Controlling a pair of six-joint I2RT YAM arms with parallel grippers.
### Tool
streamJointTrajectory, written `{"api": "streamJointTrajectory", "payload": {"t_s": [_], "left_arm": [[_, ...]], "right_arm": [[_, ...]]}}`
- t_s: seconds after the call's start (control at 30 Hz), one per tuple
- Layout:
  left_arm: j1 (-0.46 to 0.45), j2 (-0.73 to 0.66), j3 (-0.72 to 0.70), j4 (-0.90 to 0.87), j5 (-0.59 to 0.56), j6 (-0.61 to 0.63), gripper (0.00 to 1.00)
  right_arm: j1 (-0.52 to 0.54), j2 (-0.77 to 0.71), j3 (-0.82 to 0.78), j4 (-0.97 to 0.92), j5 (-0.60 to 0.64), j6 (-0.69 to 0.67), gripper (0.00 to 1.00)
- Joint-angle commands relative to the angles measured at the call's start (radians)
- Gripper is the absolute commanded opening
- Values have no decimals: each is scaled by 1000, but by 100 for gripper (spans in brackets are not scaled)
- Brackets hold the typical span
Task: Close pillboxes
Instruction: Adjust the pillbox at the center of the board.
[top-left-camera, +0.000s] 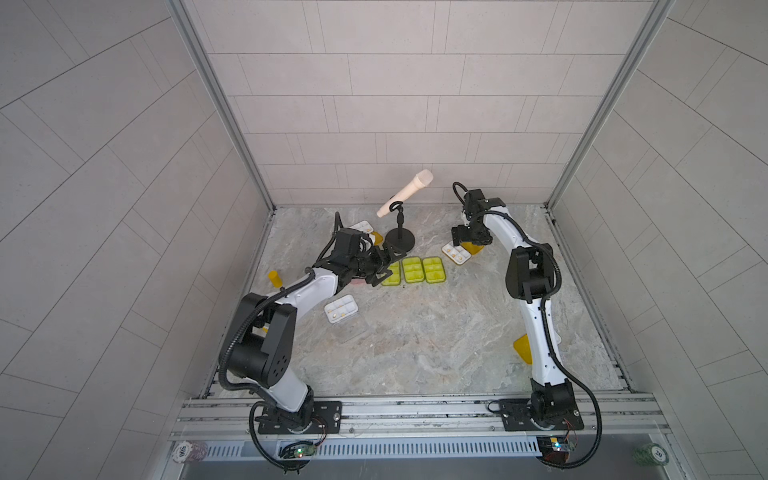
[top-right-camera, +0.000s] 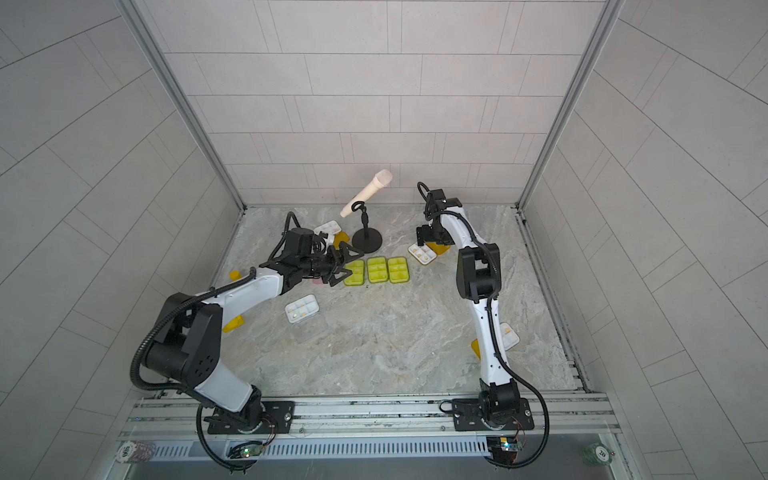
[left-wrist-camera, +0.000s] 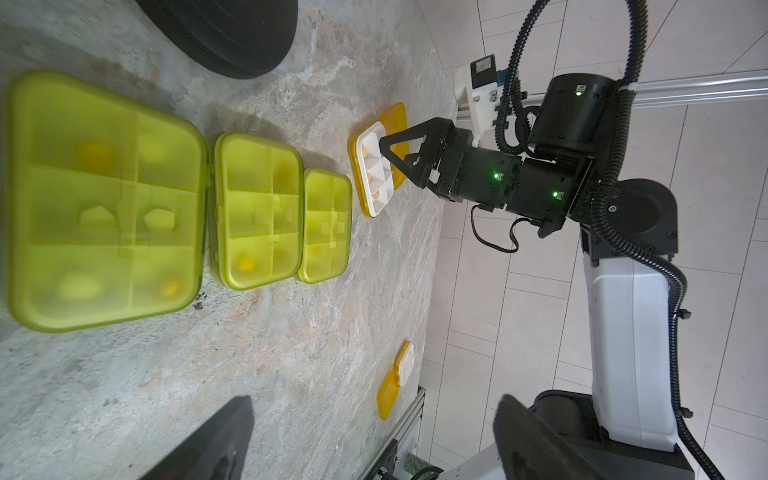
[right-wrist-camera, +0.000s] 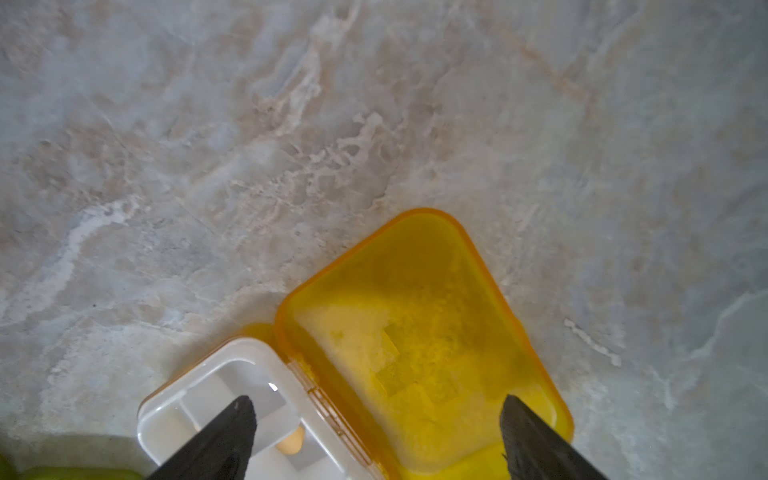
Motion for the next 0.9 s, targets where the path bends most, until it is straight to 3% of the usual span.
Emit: {"api": "streamJointTrajectory", "payload": {"t_s": [0.0,0.4,0.7,0.87], "left_arm": [[-5,-5,16,22,12,-1,95],[-6,1,15,28,14,-3,95],[-7,5,16,31,16,-5,95],[-11,7,16,33,16,-6,95]], "right_arm": [[-2,-86,-31,-19,3,-39,93],[43,-166,-167,16,-22,-148,94],[85,-234,-300,35,70,-225,96],[94,-221,-296,28,80,-255,100]]}}
